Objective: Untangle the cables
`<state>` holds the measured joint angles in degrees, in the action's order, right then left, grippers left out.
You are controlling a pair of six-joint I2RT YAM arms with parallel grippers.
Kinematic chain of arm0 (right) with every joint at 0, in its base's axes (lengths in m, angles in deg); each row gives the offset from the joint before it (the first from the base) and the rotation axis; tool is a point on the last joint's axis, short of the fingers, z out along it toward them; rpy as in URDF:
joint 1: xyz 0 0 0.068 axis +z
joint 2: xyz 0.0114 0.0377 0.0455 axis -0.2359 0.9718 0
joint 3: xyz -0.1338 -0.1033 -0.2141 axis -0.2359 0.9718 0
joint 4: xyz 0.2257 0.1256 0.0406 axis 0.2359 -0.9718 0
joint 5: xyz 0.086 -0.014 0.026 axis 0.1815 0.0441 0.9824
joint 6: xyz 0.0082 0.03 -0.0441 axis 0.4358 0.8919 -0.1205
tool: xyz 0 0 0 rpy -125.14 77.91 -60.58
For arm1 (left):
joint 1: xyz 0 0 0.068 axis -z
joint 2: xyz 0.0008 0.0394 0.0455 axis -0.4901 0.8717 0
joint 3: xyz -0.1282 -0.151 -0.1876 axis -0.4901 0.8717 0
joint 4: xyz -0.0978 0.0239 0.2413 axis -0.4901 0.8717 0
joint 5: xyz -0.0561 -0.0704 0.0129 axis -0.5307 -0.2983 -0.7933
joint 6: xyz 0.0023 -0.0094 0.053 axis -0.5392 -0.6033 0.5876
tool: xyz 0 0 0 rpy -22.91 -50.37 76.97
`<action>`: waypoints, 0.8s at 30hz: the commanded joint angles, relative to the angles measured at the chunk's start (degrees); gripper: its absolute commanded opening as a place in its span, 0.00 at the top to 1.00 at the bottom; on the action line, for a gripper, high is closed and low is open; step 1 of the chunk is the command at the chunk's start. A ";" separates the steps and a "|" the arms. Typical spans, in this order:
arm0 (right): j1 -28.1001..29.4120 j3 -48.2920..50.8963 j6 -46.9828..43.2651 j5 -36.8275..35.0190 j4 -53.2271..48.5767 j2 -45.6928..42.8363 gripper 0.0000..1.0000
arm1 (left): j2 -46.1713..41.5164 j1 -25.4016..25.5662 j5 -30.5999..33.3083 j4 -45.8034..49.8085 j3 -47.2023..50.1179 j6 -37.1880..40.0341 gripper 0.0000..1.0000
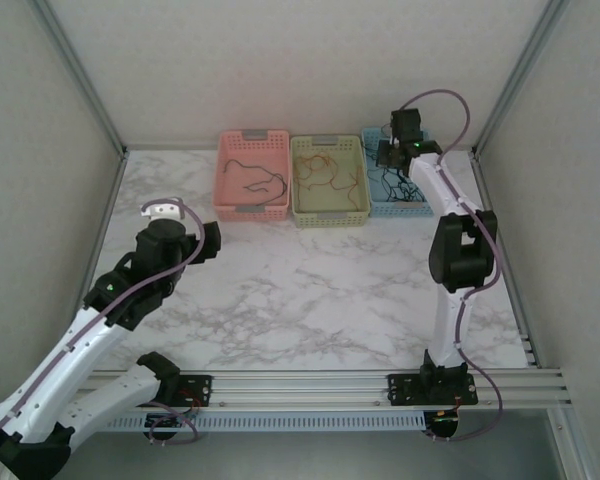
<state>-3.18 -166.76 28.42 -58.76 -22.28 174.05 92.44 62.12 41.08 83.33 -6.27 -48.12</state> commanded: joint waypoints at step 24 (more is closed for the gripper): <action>-0.11 35.86 5.28 -3.67 9.08 -39.43 0.18 | 3.43 -1.80 26.18 -26.68 17.97 6.13 0.00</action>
<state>-2.99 -141.45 33.47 -59.57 -24.45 144.74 96.81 60.98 59.49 69.58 7.43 -47.99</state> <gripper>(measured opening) 0.814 0.996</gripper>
